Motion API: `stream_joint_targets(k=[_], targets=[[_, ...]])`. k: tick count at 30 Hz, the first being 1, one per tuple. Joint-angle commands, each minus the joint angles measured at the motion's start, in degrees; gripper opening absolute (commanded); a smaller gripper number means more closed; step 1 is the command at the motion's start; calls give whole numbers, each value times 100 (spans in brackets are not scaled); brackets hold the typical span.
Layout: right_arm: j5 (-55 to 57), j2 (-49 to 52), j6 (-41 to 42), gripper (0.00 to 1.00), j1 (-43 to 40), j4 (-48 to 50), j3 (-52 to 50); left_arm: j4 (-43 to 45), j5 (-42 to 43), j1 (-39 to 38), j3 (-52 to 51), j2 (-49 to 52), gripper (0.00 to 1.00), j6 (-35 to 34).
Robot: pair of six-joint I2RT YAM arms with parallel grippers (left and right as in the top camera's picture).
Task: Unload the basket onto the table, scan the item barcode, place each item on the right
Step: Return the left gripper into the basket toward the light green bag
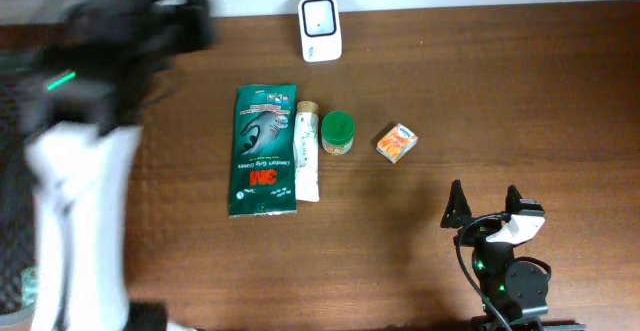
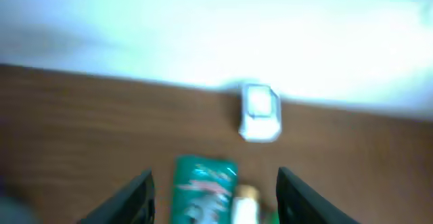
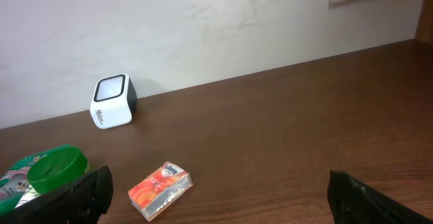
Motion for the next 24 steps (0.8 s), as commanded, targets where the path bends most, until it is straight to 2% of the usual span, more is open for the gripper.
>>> stream_joint_targets(k=[1,6,9,12,16,24], targets=[[-13,-44,-39,98,31,-46,-26,-610,-232,1449,-20,-584,56,-216],[-13,-44,-39,98,31,-46,-26,-1279,-232,3373,-44,-654,61,-682],[-13,-44,-39,98,31,-46,-26,-1591,-164,4192,-203,-472,61,-907],[-13,-44,-39,98,31,-46,-26,-2048,-164,4656,-518,-267,61,-907],[-13,-44,-39,98,31,-46,-26,-2170,-168,5014,-1322,-103,59,-909],[-13,-44,-39,98,31,-46,-26,-944,-175,5560,-3742,-92,59,-1040]])
